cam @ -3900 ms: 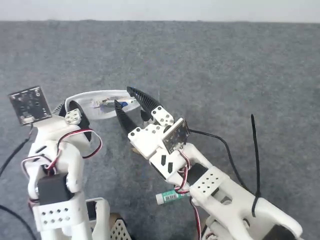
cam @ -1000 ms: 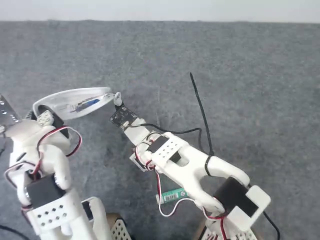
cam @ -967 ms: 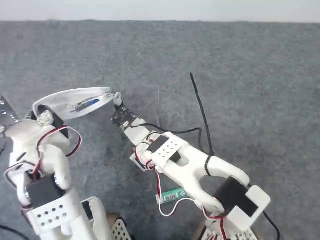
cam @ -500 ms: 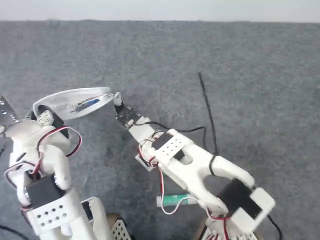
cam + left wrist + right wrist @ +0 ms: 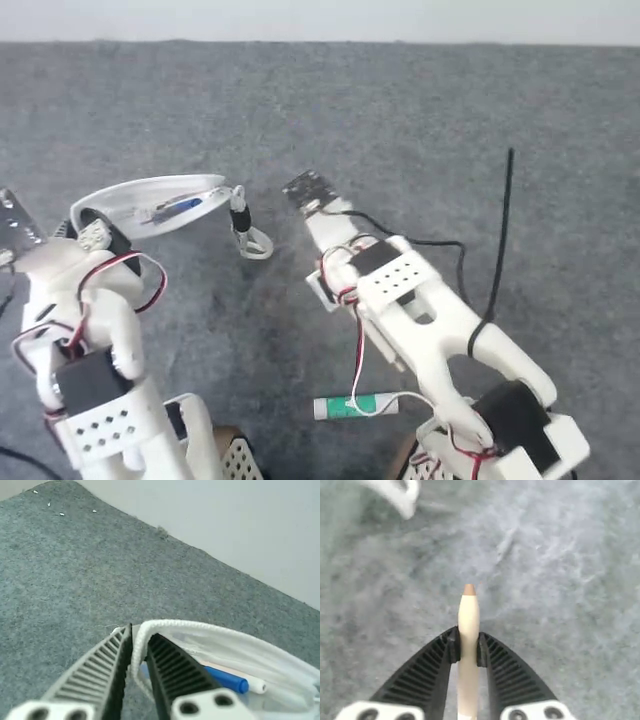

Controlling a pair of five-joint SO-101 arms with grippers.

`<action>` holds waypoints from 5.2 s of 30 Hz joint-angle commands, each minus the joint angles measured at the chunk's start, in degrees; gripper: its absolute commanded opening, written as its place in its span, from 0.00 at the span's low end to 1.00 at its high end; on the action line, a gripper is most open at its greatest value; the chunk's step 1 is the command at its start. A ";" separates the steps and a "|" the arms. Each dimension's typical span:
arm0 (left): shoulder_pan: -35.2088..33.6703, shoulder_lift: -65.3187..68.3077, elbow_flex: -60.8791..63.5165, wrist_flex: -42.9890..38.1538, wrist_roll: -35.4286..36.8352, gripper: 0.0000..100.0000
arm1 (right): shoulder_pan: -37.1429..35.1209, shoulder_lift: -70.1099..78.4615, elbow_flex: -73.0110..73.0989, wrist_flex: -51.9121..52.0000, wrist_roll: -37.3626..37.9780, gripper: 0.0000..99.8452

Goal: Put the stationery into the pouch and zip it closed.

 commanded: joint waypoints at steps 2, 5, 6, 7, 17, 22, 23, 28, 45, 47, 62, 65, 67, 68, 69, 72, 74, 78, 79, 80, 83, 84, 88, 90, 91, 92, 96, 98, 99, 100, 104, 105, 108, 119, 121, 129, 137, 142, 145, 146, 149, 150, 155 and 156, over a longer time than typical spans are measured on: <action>0.70 -0.44 -0.57 -1.93 0.79 0.01 | 2.33 -1.89 -0.62 -1.89 4.31 0.01; 0.70 -0.44 -0.57 -1.93 0.79 0.01 | 2.33 1.54 -1.58 -2.07 6.07 0.01; 0.70 -0.44 -0.57 -1.93 0.70 0.01 | 2.33 2.86 -2.64 -1.98 5.63 0.01; 0.70 -0.44 -0.57 -1.93 0.70 0.01 | 2.33 4.35 -3.87 -1.45 5.45 0.01; 0.70 -0.44 -0.57 -1.93 0.70 0.01 | 2.42 14.29 -8.97 -1.36 5.19 0.01; 0.70 -0.44 -0.57 -1.93 0.70 0.01 | 2.42 14.29 -9.05 1.54 5.19 0.09; 0.70 -0.44 -0.57 -1.93 0.70 0.01 | 2.33 14.29 -9.05 2.51 5.19 0.12; 0.70 -0.44 -0.57 -1.93 0.62 0.01 | 2.07 14.46 -9.05 3.74 5.19 0.11; 0.70 -0.44 -0.48 -1.93 0.62 0.01 | 1.98 -1.54 -5.63 3.47 -2.90 0.01; 0.79 -0.44 -0.48 -1.93 0.62 0.01 | 1.89 -5.32 -4.48 3.38 -5.10 0.01; 10.73 -7.91 0.40 2.55 -1.93 0.01 | 2.42 -30.37 6.51 -7.08 -13.71 0.01; 11.43 -12.75 3.30 1.32 -2.02 0.01 | 2.42 -36.79 10.64 -10.59 -13.71 0.01; 12.22 -15.56 5.14 0.70 -3.16 0.03 | 2.07 -41.19 13.36 -12.53 -13.80 0.01; 13.01 -16.70 5.76 0.70 -3.52 0.03 | 1.98 -43.30 14.68 -13.41 -13.80 0.01; 13.80 -17.67 6.29 0.62 -3.69 0.04 | 1.89 -45.41 15.65 -14.02 -13.80 0.01; 14.95 -19.34 7.16 0.62 -3.87 0.04 | 0.84 -51.56 17.49 -14.46 -15.47 0.01; 14.95 -19.08 7.16 0.62 -3.87 0.04 | 0.48 -55.34 17.76 -14.11 -16.97 0.01; 15.38 -17.85 6.99 0.70 -3.87 0.04 | -0.92 -62.55 17.76 -13.05 -18.37 0.01; 16.26 -17.58 6.99 0.70 -4.13 0.04 | -1.63 -64.31 17.76 -13.05 -18.37 0.01; 17.05 -17.23 6.99 0.70 -5.01 0.04 | -2.24 -66.07 17.76 -13.05 -18.37 0.01; 18.37 -16.26 6.90 0.62 -5.98 0.02 | -5.23 -71.25 17.76 -13.49 -18.37 0.01; 18.37 -16.09 6.90 0.62 -5.98 0.01 | -6.46 -73.01 17.76 -13.49 -18.46 0.01; 18.29 -15.91 6.90 0.62 -5.98 0.01 | -10.68 -78.55 17.76 -16.40 -18.46 0.01; 18.29 -15.74 6.90 0.70 -5.98 0.01 | -11.30 -80.04 18.46 -19.30 -18.46 0.01; 18.29 -15.47 6.90 0.62 -5.98 0.01 | -11.30 -80.40 19.34 -21.76 -18.46 0.01; 18.29 -14.95 6.81 0.62 -5.98 0.01 | -11.30 -80.48 20.75 -24.84 -18.46 0.01; 18.02 -11.78 5.41 0.62 -5.98 0.01 | -11.30 -80.40 29.98 -42.86 -18.11 0.01; 18.02 -9.67 4.62 0.62 -5.98 0.01 | -11.30 -80.31 34.55 -53.23 -17.58 0.01; 18.02 -8.70 4.26 0.62 -5.98 0.01 | -11.30 -80.31 36.31 -57.45 -16.35 0.01; 18.02 -7.91 3.91 0.62 -5.98 0.01 | -11.30 -80.31 37.63 -60.44 -14.95 0.01; 18.02 -6.42 3.38 0.62 -5.98 0.01 | -11.30 -77.14 38.33 -65.63 -13.19 0.01; 18.02 -6.51 3.38 0.62 -5.98 0.01 | -11.30 -75.74 37.89 -66.59 -13.19 0.01; 18.02 -6.51 3.38 0.62 -5.98 0.01 | -11.12 -70.11 35.87 -70.64 -13.19 0.01; 18.02 -6.51 3.47 0.79 -5.98 0.01 | -9.80 -42.24 30.42 -88.40 -12.84 0.01; 17.93 -6.51 3.47 0.79 -5.98 0.01 | -9.10 -36.97 30.33 -91.47 -12.75 0.01; 16.79 -6.51 3.38 0.70 -6.07 0.01 | -10.24 -23.25 31.03 -95.16 -7.56 0.01; 16.53 -6.51 3.38 0.62 -6.07 0.01 | -16.48 -24.40 36.66 -95.08 0.35 0.10; 16.53 -6.51 3.38 0.62 -6.07 0.01 | -16.31 -27.03 36.75 -86.99 0.00 0.21; 16.44 -6.51 3.38 0.62 -6.07 0.01 | -16.40 -30.73 37.27 -84.79 0.00 0.21; 16.44 -6.51 3.38 0.62 -6.07 0.01 | -16.22 -32.48 37.71 -83.56 0.00 0.21; 16.44 -6.51 3.38 0.62 -6.07 0.01 | -15.34 -39.34 38.51 -76.79 0.00 0.21; 16.44 -6.51 3.38 0.62 -6.07 0.01 | -14.99 -42.15 38.51 -73.45 0.00 0.21; 16.35 -6.51 3.38 0.62 -5.98 0.01 | -11.82 -58.24 37.63 -54.02 -5.80 0.21; 16.35 -6.51 3.38 0.62 -5.98 0.01 | -11.21 -61.32 37.01 -49.45 -7.03 0.21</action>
